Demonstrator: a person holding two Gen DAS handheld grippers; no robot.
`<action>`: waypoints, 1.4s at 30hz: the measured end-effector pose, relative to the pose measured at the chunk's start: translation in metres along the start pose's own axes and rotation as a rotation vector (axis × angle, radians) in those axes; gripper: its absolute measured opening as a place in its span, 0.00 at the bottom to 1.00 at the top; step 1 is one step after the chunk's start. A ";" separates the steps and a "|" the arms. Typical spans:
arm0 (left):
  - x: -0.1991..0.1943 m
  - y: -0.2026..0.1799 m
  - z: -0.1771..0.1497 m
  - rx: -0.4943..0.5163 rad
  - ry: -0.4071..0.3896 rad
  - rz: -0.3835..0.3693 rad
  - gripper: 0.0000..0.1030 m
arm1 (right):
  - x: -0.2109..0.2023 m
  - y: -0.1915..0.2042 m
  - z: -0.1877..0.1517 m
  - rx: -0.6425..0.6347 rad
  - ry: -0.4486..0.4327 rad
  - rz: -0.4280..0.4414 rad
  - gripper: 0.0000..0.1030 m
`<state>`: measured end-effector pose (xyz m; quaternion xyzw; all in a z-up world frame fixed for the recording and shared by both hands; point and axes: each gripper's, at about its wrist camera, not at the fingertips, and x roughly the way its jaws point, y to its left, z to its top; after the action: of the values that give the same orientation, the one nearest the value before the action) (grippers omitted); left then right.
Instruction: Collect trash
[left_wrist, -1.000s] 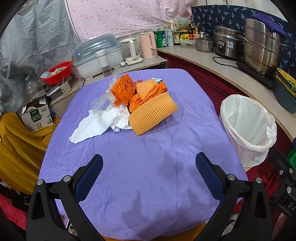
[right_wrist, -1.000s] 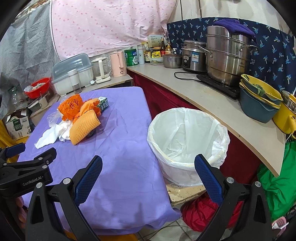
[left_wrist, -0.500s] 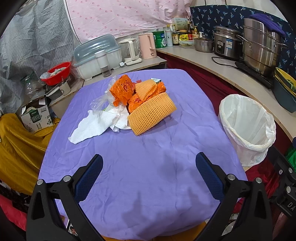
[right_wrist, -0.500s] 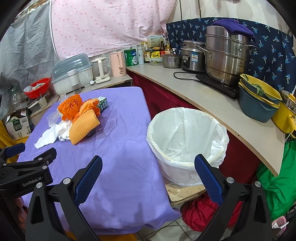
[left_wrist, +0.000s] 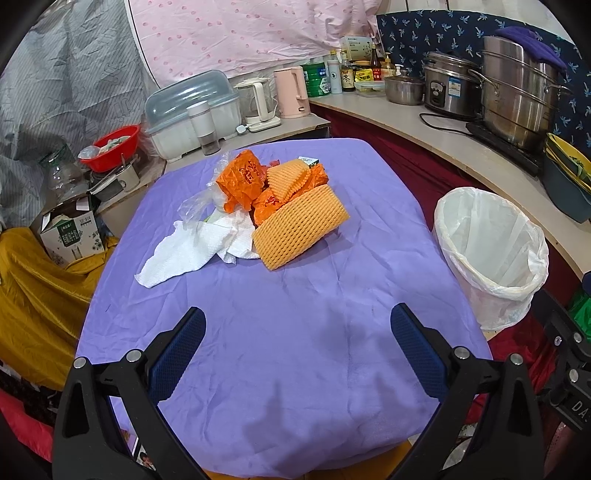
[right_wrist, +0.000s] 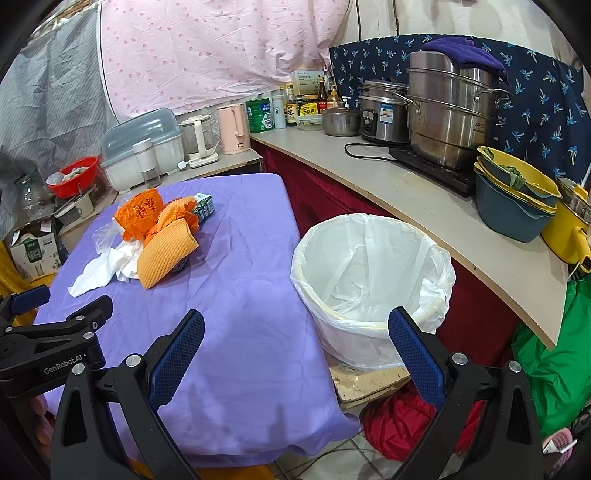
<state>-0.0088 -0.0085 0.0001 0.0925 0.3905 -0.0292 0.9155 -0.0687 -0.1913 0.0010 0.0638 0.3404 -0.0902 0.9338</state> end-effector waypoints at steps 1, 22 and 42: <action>0.000 -0.001 0.000 0.001 0.001 -0.001 0.93 | 0.000 0.000 0.000 0.000 0.000 0.000 0.93; 0.000 -0.003 0.000 0.002 0.004 -0.010 0.93 | -0.001 0.000 0.000 0.000 0.002 -0.003 0.93; 0.009 0.003 -0.001 -0.014 0.022 -0.037 0.93 | 0.001 0.002 0.001 -0.005 0.003 -0.004 0.93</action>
<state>-0.0031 -0.0056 -0.0063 0.0792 0.4025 -0.0426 0.9110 -0.0666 -0.1899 0.0011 0.0608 0.3424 -0.0912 0.9331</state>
